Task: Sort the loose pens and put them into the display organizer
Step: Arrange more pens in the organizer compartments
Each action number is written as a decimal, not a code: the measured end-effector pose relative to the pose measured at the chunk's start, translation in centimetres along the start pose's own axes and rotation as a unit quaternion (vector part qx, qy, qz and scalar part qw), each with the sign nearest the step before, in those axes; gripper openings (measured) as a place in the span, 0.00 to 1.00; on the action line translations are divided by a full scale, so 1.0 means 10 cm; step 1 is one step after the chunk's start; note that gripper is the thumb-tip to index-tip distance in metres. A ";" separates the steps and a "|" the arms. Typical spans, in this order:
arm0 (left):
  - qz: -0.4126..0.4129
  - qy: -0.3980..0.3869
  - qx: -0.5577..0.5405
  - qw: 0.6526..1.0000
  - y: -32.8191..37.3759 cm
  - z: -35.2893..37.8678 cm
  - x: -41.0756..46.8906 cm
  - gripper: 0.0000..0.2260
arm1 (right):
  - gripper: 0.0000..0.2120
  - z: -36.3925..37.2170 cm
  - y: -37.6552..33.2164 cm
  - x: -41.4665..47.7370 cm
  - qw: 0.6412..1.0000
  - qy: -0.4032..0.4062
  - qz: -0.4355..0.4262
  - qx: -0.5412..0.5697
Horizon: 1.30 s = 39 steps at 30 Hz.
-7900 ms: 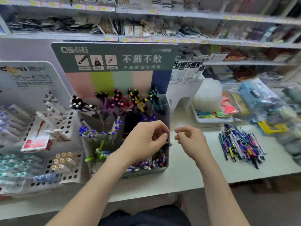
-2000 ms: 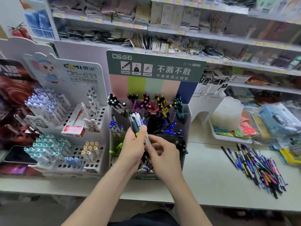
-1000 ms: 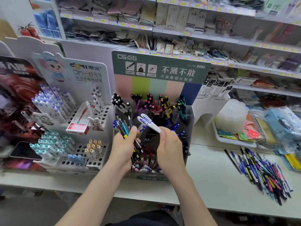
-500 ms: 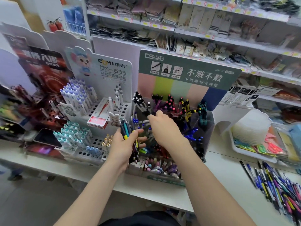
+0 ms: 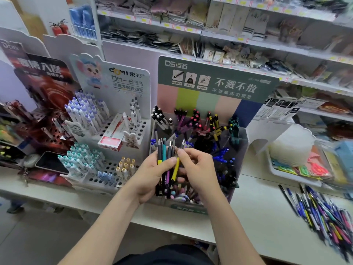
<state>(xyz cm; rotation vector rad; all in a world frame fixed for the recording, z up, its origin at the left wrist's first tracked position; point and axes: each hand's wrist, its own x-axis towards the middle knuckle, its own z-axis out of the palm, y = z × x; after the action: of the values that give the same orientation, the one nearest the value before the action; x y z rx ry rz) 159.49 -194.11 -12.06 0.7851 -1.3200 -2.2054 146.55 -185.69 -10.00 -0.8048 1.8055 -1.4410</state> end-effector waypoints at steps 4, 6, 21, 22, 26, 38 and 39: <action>-0.062 0.007 -0.034 0.997 -0.04 0.11 0.02 0.13 | 0.10 -0.15 0.02 -0.05 0.999 0.003 0.023 0.028; -0.079 0.004 -0.048 0.996 -0.06 0.16 0.02 0.13 | 0.08 -0.23 0.05 -0.06 1.000 0.013 0.012 -0.014; -0.084 -0.024 -0.119 0.989 -0.15 0.42 -0.02 0.14 | 0.03 -0.35 0.22 -0.26 0.983 0.152 -0.090 -0.056; -0.074 -0.005 -0.118 0.990 -0.15 0.43 -0.02 0.12 | 0.05 -0.38 0.20 -0.28 0.983 0.133 -0.104 -0.069; -0.034 0.061 -0.129 0.989 -0.12 0.45 0.00 0.07 | 0.11 -0.40 0.17 -0.36 0.988 0.013 -0.096 -0.123; -0.019 0.093 -0.151 0.984 -0.14 0.35 -0.02 0.06 | 0.03 -0.18 0.27 -0.36 0.986 0.052 -0.017 -0.156; -0.013 0.101 -0.141 0.985 -0.16 0.35 -0.01 0.05 | 0.03 -0.18 0.28 -0.36 0.987 0.048 -0.014 -0.155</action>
<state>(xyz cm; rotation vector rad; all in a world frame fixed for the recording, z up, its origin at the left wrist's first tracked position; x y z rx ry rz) 157.12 -191.12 -12.12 0.8904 -0.8825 -2.2013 147.05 -181.23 -11.97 -0.9319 2.1336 -1.2493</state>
